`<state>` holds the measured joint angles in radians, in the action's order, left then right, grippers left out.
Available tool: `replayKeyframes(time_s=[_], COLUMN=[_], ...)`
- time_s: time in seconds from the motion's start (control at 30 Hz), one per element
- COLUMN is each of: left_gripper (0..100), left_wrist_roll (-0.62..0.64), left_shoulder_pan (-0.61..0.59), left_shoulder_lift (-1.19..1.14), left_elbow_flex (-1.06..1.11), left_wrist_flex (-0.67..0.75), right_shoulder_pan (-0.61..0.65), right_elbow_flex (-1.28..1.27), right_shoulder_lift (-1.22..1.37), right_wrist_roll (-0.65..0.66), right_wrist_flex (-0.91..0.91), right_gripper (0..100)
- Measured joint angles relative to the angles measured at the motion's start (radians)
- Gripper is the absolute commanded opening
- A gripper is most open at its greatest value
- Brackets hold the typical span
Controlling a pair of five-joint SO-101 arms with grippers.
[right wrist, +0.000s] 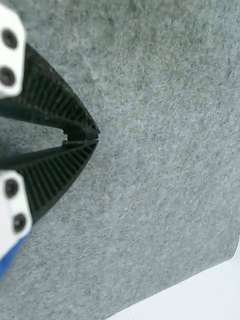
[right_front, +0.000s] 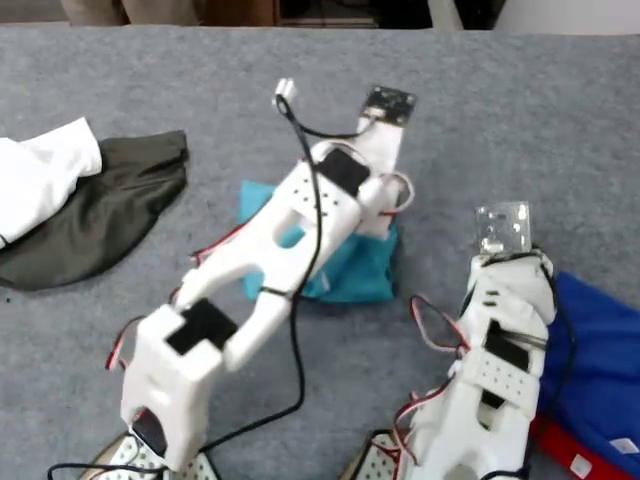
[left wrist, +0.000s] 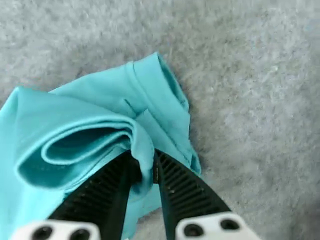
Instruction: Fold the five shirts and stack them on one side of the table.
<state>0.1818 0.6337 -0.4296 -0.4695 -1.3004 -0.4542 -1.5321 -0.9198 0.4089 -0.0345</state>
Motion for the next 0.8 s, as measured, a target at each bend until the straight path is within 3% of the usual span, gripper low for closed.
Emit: replayKeyframes(time_s=[0.4, 0.6, 0.8], left_gripper=[2, 19, 20], left_wrist_roll=[0.052, 0.052, 0.123], left_shoulder_pan=[0.028, 0.026, -0.025], left_shoulder_lift=[-0.258, -0.31, -0.319], left_elbow_flex=[-0.273, -0.4, -0.523], left_wrist_flex=[-0.051, -0.158, -0.233], right_shoulder_pan=[0.0, 0.0, 0.0], right_elbow_flex=[0.0, 0.0, 0.0], right_shoulder_lift=[0.0, 0.0, 0.0], right_wrist_roll=[0.0, 0.0, 0.0], right_wrist_flex=[0.0, 0.0, 0.0], right_gripper=[0.5, 0.5, 0.5])
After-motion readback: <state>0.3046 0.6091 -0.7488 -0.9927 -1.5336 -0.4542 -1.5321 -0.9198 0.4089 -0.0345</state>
